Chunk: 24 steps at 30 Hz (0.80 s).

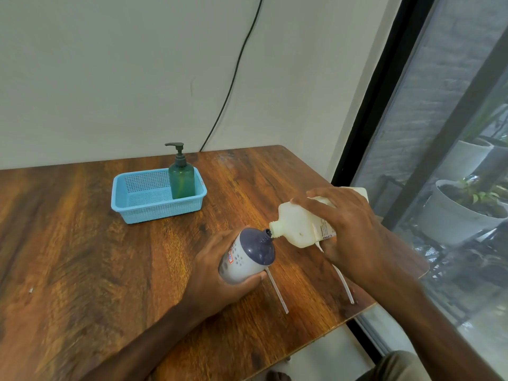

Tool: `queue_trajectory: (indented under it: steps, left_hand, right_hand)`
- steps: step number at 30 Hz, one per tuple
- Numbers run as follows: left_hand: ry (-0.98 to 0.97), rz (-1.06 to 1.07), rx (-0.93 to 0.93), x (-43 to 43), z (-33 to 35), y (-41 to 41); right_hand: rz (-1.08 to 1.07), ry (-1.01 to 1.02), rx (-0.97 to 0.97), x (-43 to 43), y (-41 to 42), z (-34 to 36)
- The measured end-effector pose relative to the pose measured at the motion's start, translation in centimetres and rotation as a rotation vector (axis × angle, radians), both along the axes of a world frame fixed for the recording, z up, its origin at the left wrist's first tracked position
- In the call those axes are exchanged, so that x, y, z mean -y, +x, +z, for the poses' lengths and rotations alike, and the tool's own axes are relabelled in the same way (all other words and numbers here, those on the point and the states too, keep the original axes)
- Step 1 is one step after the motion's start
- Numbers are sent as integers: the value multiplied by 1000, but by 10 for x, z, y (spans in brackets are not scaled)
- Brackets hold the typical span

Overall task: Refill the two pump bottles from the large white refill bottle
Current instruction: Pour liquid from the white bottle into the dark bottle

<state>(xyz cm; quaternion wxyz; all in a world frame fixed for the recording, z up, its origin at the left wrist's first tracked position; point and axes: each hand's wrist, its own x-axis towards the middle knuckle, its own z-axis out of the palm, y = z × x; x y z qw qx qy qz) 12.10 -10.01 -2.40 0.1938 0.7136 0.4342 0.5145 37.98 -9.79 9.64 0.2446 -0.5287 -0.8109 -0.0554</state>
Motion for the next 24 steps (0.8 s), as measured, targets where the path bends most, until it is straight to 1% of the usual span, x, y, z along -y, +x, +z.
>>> queue_trajectory:
  steps: [7, 12, 15, 18, 24]
  left_hand:
    - [3, -3, 3, 1, 2, 1]
    - [3, 1, -8, 1, 1, 0]
    - [-11, 4, -10, 1, 1, 0]
    - [-13, -4, -4, 2, 1, 0]
    - [-16, 3, -3, 1, 1, 0]
  right_hand:
    - [16, 57, 30, 0, -1, 3]
    - [15, 17, 30, 0, -2, 4]
    - [7, -45, 8, 0, -4, 7]
    - [7, -4, 28, 1, -3, 7]
    - [9, -9, 42, 2, -5, 10]
